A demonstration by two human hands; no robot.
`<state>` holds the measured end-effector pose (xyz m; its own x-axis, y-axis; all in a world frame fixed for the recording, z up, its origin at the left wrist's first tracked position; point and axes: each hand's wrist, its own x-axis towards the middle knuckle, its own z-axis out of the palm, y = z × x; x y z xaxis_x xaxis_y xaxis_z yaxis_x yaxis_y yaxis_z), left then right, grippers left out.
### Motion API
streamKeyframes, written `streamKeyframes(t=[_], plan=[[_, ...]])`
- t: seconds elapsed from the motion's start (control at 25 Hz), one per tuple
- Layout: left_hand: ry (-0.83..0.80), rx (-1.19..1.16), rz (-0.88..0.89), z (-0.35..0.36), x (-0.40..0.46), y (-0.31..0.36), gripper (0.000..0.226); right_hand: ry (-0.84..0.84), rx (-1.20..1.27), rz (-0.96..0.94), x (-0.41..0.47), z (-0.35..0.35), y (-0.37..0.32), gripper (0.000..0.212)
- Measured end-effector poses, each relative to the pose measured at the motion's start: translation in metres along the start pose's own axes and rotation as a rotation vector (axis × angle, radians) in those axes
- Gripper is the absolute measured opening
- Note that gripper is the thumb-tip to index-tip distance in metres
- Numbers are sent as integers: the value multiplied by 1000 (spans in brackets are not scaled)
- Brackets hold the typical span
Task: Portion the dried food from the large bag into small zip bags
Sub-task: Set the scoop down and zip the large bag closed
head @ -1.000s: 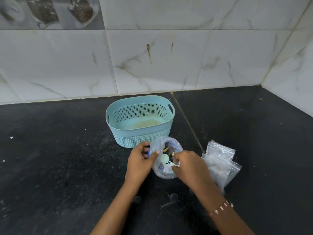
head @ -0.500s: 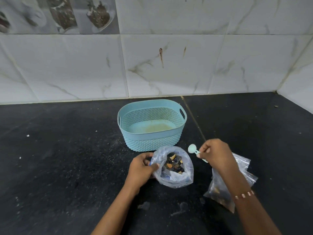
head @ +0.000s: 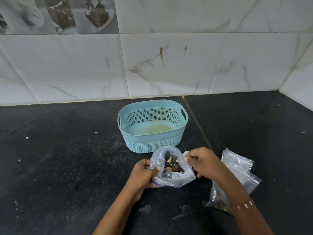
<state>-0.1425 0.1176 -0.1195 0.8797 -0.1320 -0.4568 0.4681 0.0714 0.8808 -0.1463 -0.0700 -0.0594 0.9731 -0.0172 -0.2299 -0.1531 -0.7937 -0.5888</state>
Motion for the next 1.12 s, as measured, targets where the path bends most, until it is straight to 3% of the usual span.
streamKeyframes(t=[0.12, 0.2, 0.32, 0.44, 0.56, 0.72, 0.84, 0.96, 1.12], plan=[[-23, -196, -65, -2, -2, 5, 18, -155, 434, 48, -13, -2, -4, 16], [-40, -304, -91, -4, -3, 9, 21, -247, 567, 44, -18, 2, -4, 19], [-36, -302, -72, -3, -5, 10, 22, -206, 605, 19, -20, 9, -6, 19], [51, -230, -33, -1, -6, 6, 22, -142, 726, 117, -19, 12, -6, 13], [135, -228, -15, 2, -7, 0, 29, -186, 730, 228, -18, 19, -1, 18], [173, -241, 34, 9, -12, -5, 30, -228, 741, 190, -23, 27, 0, 21], [234, -138, 79, 9, -17, -8, 28, -85, 716, 152, -23, 29, -4, 25], [249, -54, 110, 4, -22, -5, 30, 158, 520, 120, -20, 30, -4, 18], [138, 6, 56, -2, -31, 4, 25, 548, -40, -116, -20, 36, -8, 8]])
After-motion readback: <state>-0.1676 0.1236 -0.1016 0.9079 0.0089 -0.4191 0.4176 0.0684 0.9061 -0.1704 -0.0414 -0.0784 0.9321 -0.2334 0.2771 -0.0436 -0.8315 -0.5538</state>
